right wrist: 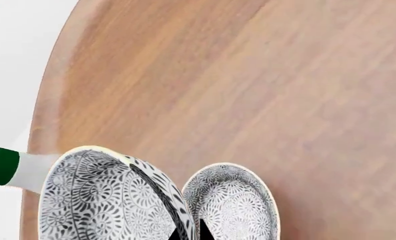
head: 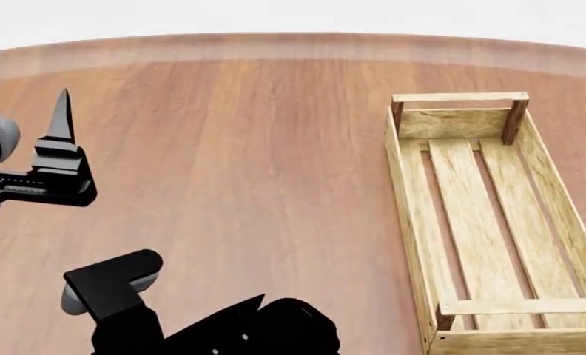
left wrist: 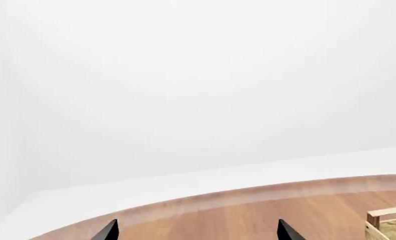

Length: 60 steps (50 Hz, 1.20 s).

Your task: Stack the right bowl on the left bowl and place them in the tray.

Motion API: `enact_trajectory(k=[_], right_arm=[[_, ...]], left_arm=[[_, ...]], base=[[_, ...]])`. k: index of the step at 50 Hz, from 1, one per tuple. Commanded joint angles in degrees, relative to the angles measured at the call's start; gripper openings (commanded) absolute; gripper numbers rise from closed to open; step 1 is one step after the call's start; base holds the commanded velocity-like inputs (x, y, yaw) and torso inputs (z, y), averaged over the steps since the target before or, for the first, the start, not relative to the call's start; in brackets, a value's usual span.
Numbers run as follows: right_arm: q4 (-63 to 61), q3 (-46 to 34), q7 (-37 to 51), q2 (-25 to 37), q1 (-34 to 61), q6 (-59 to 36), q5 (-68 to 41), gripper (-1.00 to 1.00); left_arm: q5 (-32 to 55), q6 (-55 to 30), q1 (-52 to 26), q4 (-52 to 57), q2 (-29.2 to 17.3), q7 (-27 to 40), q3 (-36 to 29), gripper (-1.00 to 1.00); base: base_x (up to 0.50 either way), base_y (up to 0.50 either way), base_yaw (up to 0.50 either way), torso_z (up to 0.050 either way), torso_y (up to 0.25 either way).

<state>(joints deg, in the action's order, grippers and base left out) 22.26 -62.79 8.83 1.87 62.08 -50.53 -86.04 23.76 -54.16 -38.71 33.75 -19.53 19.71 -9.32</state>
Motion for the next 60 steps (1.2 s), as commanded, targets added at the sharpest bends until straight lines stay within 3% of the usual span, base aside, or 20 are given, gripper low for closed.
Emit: enact_trajectory(k=[1,24,49,60], right_arm=[[-0.3,-0.4,-0.1,0.2,0.4,0.9,-1.2,-1.00],[3.8,-0.7,1.9,-0.2,1.0,3.1,-3.5,-1.00],[1.5,-3.5,-0.9,0.2,2.0,3.8,-2.8,-1.00],[2.2,-4.6,-3.0,0.0,3.3,5.5,-1.1,-1.00]], left_arm=[[0.1,0.1,0.0,0.2,-0.4,0.1,-0.4,1.00],[0.5,1.1,0.4,0.3,-0.6,0.1,-0.2,1.00],[1.2,1.8,1.3,1.1,-1.1,0.0,-0.5,1.00],[2.0,2.4,1.4,1.0,-1.1,-0.7,-0.5,1.00]], base=[[0.00,0.00,0.00,0.000,-0.250],[0.00,0.00,0.00,0.000,-0.250],[0.00,0.00,0.00,0.000,0.000],[0.00,0.00,0.00,0.000,-0.176]])
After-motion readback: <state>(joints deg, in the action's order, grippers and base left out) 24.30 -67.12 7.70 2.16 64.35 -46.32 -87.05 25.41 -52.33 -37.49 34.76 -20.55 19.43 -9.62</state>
